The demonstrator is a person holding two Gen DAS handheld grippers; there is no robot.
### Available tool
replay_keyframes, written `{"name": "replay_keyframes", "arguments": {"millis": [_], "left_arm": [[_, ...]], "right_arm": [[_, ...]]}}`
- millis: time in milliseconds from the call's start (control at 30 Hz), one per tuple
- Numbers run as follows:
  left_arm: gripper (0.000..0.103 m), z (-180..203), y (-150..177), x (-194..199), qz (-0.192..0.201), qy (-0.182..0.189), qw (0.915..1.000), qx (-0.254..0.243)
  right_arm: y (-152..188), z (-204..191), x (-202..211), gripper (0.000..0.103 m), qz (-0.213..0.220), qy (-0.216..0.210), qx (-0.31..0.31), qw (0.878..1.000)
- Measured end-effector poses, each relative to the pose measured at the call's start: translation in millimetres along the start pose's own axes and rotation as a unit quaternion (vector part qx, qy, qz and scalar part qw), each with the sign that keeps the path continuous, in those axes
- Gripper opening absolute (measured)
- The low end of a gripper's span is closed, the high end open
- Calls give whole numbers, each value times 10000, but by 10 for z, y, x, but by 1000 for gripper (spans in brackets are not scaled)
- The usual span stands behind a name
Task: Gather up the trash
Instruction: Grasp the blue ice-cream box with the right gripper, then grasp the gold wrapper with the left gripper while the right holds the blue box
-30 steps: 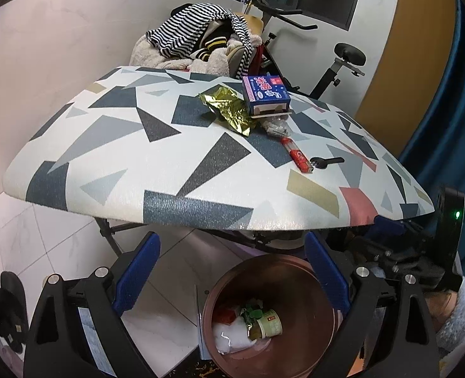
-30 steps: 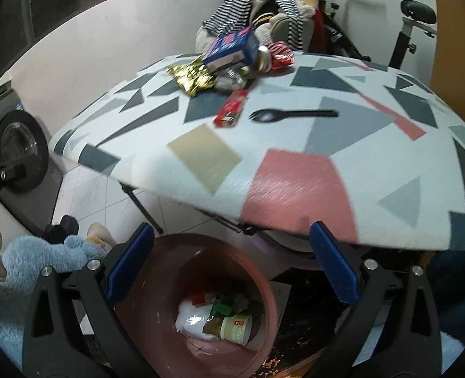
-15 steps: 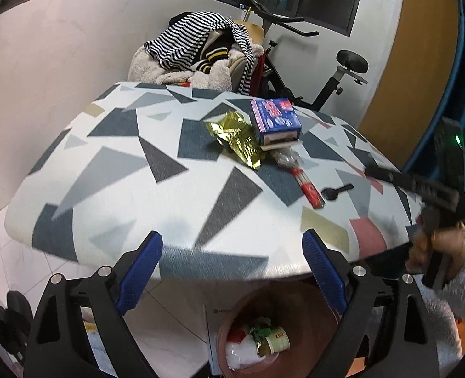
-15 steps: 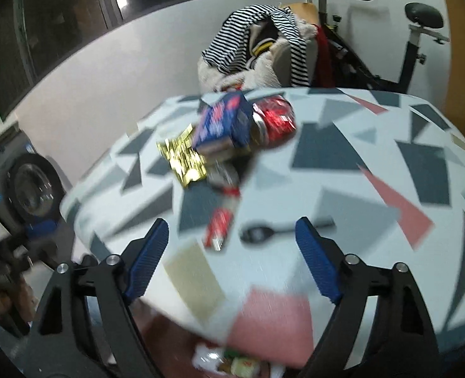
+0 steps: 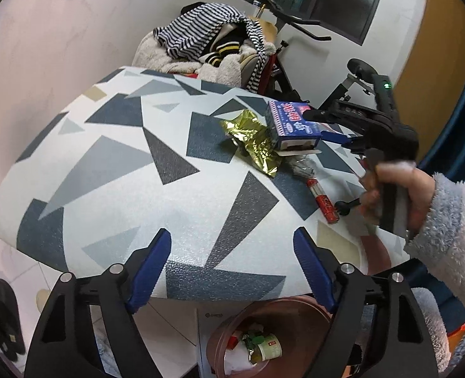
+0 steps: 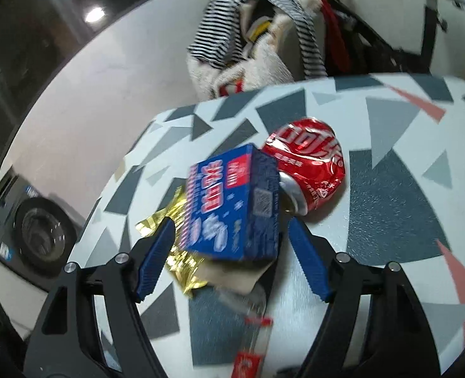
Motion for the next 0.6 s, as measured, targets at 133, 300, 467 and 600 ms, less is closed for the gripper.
{"name": "replay_keyframes", "arguments": {"millis": [133, 300, 467, 600], "left_arm": [[72, -69, -22, -61, -59, 60, 9999, 81], [69, -106, -49, -126, -112, 175, 9996, 176], [67, -76, -100, -167, -126, 284, 9994, 174], [67, -60, -218, -233, -172, 465, 9985, 229]], "right_arm": [[-75, 141, -182, 61, -224, -304, -451, 9983], [-34, 182, -48, 48, -71, -605, -556, 9966], [126, 164, 386, 47, 558, -321, -184, 9978], [331, 255, 720, 46, 847, 122, 110, 9963]]}}
Point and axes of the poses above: each gripper's, at about its wrist camera, not at the fingertips, and x roughly against the way its jaws point, z to its right, y to its underside, the point moved 1 cm from there along -x, roughly the way its jaws point, and after that the axes turned 10 degrees about -z, right-handed, at the moved point
